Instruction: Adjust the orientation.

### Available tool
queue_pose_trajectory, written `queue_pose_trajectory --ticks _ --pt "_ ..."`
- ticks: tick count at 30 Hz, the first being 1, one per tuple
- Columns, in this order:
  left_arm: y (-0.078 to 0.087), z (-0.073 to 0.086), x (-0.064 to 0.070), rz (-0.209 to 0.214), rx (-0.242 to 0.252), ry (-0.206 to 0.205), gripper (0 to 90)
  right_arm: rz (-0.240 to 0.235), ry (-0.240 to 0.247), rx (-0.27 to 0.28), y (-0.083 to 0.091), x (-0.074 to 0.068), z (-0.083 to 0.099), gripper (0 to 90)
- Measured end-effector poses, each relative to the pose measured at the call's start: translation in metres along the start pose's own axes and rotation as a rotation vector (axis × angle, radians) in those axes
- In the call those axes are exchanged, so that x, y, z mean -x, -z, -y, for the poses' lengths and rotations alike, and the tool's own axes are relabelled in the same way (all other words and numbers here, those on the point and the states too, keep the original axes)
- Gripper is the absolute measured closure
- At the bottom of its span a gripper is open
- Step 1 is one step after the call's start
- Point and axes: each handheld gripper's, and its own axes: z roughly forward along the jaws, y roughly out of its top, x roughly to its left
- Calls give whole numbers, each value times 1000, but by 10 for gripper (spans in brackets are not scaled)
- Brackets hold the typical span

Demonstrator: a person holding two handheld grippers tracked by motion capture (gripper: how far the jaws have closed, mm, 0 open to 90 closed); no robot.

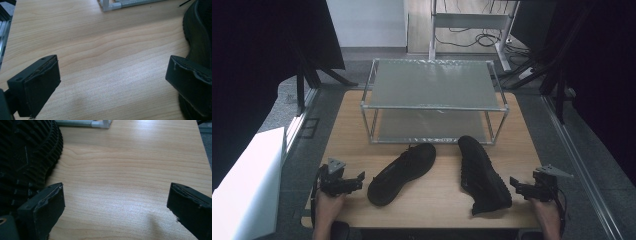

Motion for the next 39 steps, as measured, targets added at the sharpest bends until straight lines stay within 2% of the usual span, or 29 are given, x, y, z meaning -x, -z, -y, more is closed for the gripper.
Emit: queue_pose_trajectory --ticks 8,9,12,13,14,19,27,31,33,35,39 --pt "-4 -1 3 -5 -19 -23 0 0 0 0 1 1 0 17" --pt "-5 -1 4 -9 -27 -37 0 -1 1 -1 1 0 0 19" --pt "-6 -1 5 -9 -33 -47 0 3 2 -2 1 0 0 22" --pt "-7 -1 8 -7 -47 -67 0 2 2 -3 1 0 0 24" --pt "-7 -1 8 -7 -47 -67 0 1 2 -5 1 0 0 25" --pt "-10 0 17 20 -86 -127 0 1 3 -8 0 0 0 29" --pt "-8 0 19 24 -86 -130 21 -4 4 -12 0 -1 0 33" --pt "-7 0 28 46 -94 -163 19 -4 5 -11 0 -1 0 33" --pt "-7 0 38 68 -101 -192 17 -6 4 -12 1 -1 0 33" --pt "-7 0 41 72 -101 -200 17 -5 6 -10 1 -1 0 33" --pt "-7 -1 55 103 -107 -238 13 -6 5 -7 1 -1 0 33"
